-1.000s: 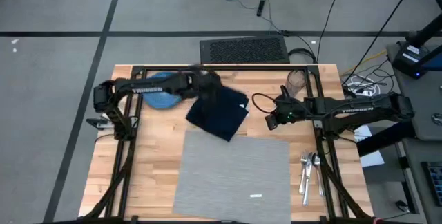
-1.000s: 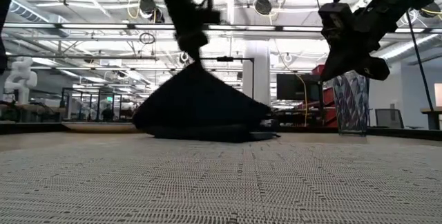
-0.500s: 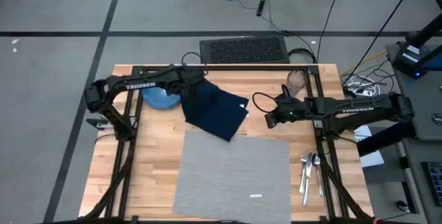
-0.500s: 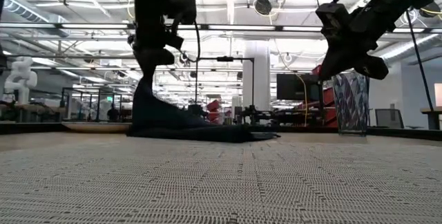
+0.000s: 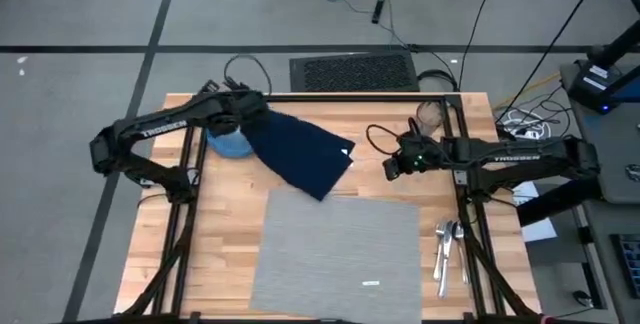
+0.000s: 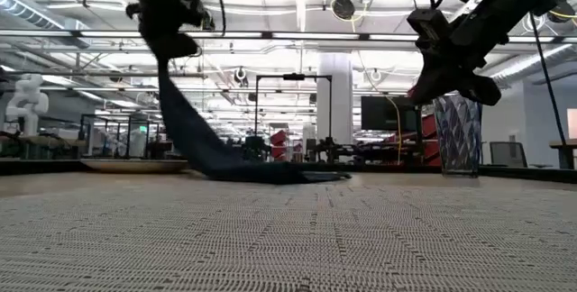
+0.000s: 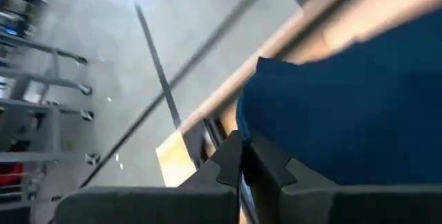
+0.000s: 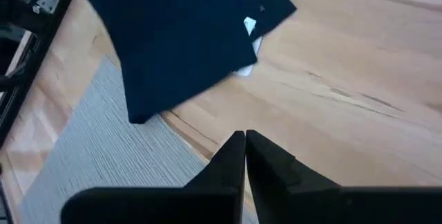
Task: Set table place
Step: Fold the dark blue napkin
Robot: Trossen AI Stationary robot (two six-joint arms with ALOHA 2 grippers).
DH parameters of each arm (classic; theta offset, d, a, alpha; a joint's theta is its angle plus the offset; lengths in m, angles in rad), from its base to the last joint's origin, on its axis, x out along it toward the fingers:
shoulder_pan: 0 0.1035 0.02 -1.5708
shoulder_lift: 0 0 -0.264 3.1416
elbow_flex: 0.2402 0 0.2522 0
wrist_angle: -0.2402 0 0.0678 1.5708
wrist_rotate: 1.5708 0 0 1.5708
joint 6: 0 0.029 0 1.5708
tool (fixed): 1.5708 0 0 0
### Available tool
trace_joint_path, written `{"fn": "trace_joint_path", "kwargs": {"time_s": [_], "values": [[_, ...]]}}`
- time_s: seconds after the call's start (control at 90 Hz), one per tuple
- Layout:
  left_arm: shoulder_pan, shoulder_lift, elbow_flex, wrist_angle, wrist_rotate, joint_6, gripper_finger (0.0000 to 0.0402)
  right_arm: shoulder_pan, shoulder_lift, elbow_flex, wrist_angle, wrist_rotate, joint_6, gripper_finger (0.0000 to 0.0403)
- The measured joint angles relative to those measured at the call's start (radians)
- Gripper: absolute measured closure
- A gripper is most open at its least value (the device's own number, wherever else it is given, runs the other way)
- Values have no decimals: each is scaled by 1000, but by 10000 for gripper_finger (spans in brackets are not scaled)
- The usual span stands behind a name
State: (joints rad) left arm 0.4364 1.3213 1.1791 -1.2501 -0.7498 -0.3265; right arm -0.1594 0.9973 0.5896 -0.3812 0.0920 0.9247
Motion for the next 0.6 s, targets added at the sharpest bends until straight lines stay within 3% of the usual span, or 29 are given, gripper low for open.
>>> {"fn": "trace_joint_path", "kwargs": {"time_s": [0.2, 0.389, 0.6], "values": [[-22, 0, -116, -23, 47, -87, 401, -50, 63, 0, 92, -67, -37, 403], [-27, 0, -155, 30, 56, -84, 401, -156, 211, 15, 146, -182, -103, 403], [-27, 0, -156, 48, 70, -83, 401, -240, 439, 218, 79, -226, -296, 403]]}}
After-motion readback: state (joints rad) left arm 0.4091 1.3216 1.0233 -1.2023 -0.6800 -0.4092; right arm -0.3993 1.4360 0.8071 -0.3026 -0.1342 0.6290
